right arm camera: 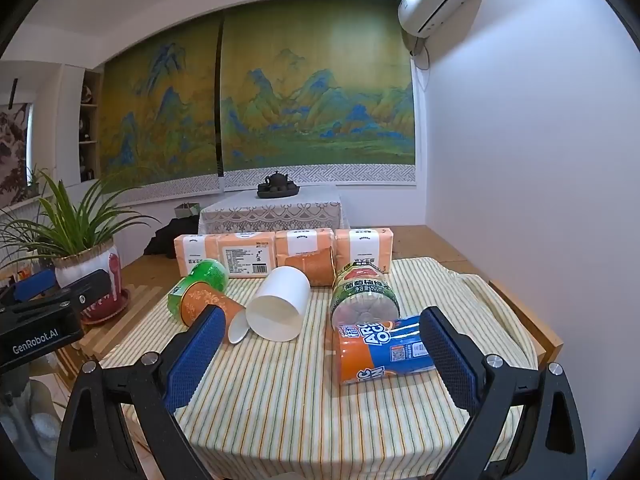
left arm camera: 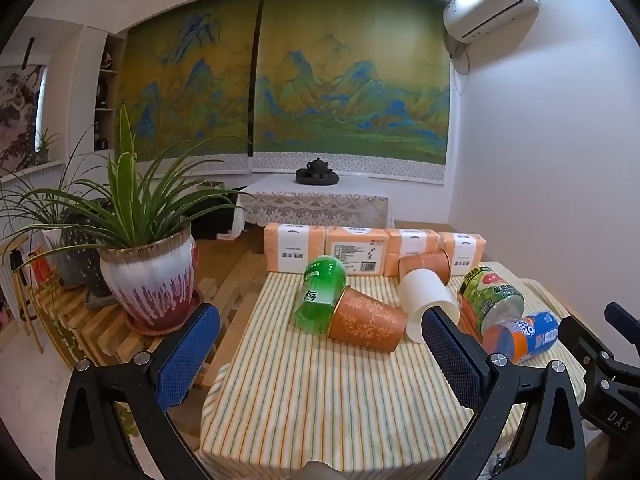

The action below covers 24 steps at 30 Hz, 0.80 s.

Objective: Flip cup upside down
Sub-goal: 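Move the left tool toward the green bottle lying on the table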

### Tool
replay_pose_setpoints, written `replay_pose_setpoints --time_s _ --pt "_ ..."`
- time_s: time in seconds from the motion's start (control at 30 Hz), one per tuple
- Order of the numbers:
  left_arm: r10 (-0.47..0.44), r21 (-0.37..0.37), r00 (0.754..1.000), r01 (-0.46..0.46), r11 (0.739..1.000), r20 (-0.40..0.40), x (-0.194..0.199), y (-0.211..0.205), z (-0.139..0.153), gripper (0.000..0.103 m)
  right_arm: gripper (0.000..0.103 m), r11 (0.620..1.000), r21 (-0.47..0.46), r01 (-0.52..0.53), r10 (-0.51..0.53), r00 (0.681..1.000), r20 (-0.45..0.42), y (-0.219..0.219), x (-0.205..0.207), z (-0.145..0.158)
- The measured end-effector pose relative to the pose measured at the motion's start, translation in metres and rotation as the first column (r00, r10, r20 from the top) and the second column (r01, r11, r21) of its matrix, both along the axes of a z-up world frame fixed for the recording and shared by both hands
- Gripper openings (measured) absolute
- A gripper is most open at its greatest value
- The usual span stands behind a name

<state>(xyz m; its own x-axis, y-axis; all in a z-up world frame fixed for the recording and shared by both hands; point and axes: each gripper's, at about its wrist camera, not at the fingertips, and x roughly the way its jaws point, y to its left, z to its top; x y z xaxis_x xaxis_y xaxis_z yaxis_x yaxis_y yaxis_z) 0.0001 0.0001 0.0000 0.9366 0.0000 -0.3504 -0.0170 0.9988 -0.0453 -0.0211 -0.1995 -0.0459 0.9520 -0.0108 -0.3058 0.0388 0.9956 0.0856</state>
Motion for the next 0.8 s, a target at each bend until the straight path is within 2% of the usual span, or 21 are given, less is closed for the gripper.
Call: replay_pose_setpoints --time_s 0.8 --pt "-0.015 0.007 1.0 0.015 1.0 -0.012 0.0059 -0.0033 -0.0027 0.102 0.096 1.0 0.003 0.0 0.0 1.0 -0.008 -0.0021 -0.0012 -0.0041"
